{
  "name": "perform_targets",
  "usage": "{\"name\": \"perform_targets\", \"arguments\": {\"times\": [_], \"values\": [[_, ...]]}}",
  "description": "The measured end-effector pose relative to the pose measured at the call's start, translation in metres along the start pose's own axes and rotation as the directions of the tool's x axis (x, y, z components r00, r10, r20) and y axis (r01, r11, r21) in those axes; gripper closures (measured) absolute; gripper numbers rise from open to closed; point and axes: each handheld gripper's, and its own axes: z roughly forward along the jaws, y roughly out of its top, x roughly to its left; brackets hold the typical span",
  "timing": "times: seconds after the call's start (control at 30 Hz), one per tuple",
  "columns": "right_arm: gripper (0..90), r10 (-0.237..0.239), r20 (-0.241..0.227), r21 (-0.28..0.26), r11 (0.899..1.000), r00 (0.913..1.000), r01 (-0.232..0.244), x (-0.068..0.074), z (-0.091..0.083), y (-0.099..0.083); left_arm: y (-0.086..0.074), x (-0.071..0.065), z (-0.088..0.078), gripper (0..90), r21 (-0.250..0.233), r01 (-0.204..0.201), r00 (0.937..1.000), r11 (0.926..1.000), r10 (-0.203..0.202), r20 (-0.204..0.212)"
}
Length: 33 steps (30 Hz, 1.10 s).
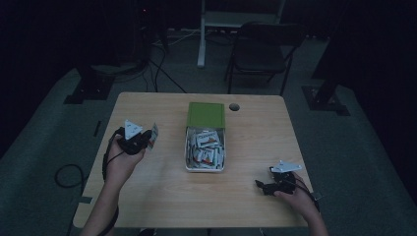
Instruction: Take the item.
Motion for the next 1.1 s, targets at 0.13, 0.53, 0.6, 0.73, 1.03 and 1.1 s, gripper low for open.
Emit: {"name": "perform_targets", "arguments": {"times": [0.13, 0.53, 0.6, 0.73, 1.03, 1.1], "values": [[14.1, -0.002, 0.0, 0.001, 1.0, 1.0, 0.002, 0.0, 0.0, 0.0, -0.009, 0.001, 0.004, 90.0, 0.013, 0.0, 0.9999, 0.9999, 0.0, -0.014], [14.0, -0.002, 0.0, 0.001, 1.0, 1.0, 0.002, 0.0, 0.0, 0.0, -0.039, 0.005, 0.018, 90.0, 0.071, 0.041, 0.9991, 0.9966, -0.041, -0.007], [14.0, -0.002, 0.0, 0.001, 1.0, 1.0, 0.002, 0.0, 0.0, 0.0, -0.043, 0.006, 0.02, 90.0, 0.077, 0.042, 0.9991, 0.9961, -0.042, -0.009], [14.0, -0.002, 0.0, 0.001, 1.0, 1.0, 0.002, 0.0, 0.0, 0.0, -0.05, 0.007, 0.023, 90.0, 0.094, 0.051, 0.9987, 0.9942, -0.051, -0.011], [14.0, -0.003, 0.0, 0.001, 1.0, 1.0, 0.003, 0.0, 0.0, 0.0, -0.065, 0.014, 0.028, 89.8, 0.12, 0.071, 0.9973, 0.9902, -0.068, -0.027], [14.1, -0.003, 0.0, 0.001, 1.0, 1.0, 0.003, 0.0, 0.0, 0.0, -0.067, 0.015, 0.028, 89.7, 0.128, 0.073, 0.9971, 0.9892, -0.069, -0.031]]}}
